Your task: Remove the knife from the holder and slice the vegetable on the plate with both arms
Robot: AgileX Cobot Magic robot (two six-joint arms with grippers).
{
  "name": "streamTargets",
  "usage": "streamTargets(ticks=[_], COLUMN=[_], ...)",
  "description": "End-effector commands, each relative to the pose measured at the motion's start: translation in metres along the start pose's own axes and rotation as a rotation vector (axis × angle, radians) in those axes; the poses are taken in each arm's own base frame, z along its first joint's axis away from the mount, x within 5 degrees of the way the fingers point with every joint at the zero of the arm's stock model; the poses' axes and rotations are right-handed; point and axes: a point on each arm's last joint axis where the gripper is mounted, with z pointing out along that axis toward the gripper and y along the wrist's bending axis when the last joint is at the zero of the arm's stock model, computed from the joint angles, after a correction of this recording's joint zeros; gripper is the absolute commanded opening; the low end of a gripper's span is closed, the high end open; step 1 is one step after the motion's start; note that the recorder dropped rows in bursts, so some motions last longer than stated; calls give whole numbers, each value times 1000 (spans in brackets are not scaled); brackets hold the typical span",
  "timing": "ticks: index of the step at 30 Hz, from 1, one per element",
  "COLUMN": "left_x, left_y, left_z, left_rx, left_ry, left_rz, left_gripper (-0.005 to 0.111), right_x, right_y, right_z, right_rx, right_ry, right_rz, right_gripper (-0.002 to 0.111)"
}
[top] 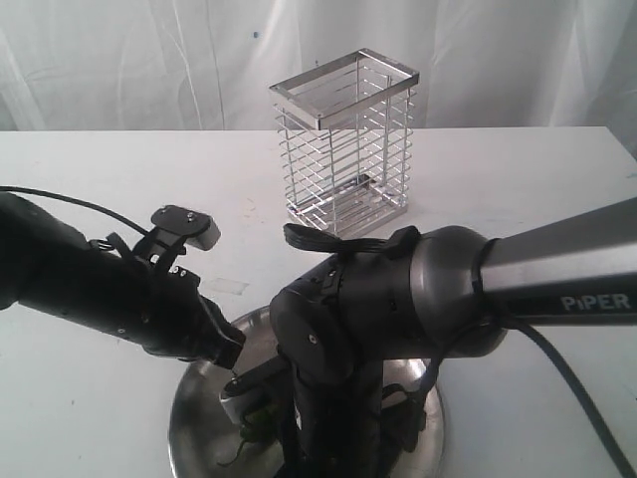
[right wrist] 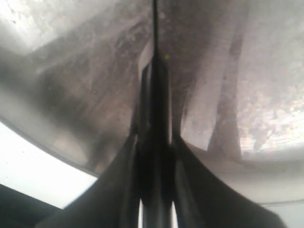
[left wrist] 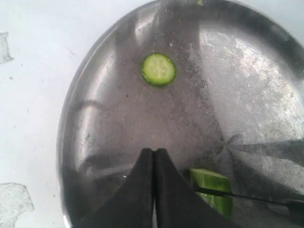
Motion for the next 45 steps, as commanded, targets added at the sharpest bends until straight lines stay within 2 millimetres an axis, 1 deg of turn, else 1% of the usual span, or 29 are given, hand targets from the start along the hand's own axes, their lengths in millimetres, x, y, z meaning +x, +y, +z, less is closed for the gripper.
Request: streamTargets(ticks=[1, 13, 15, 18, 20, 21, 23, 24, 27, 29, 34, 37, 39, 45], left_x=[-1, 10, 15, 30, 35, 34, 23, 15, 3, 0, 5, 11, 11, 6], left_y=[-2, 5, 8, 13, 16, 15, 10, 4, -8, -12, -13, -10, -9, -11], left_z=[-4, 17, 25, 46, 52, 51, 38, 26, 3, -3, -4, 0, 3, 4], left_rx=[6, 26, 31, 42, 48, 51, 53, 57, 75, 82, 91, 73, 78, 103], left_ry=[0, 70, 91, 177, 204, 199, 148, 107, 44, 29, 42, 41, 39, -5], left_rz=[11, -49, -84, -103, -120, -117, -91, -65, -9, -6, -9, -61, -80, -57], left_gripper=[0, 0, 0, 0, 0, 0, 0, 0, 0, 0, 0, 0, 0, 0], right_x=[-1, 0, 0, 0, 3, 5, 7, 7, 10, 11, 12, 10, 9, 9], right_y=[2, 2, 2, 2, 1, 1, 0, 0, -1, -4, -5, -4, -4, -4], right_z=[-4, -4, -4, -4, -4, -4, -5, -9, -24, -28, -28, -28, -28, -28], right_rx=[-7, -6, -6, -6, 0, 6, 15, 20, 50, 81, 90, 86, 84, 83], right_ry=[-22, -16, -16, -16, 16, 35, 56, 50, 53, 70, 75, 57, 49, 46], right_rz=[-20, -18, -18, -18, -18, -20, -24, -31, -58, -66, -68, -69, -69, -69], right_gripper=[0, 0, 0, 0, 0, 0, 0, 0, 0, 0, 0, 0, 0, 0])
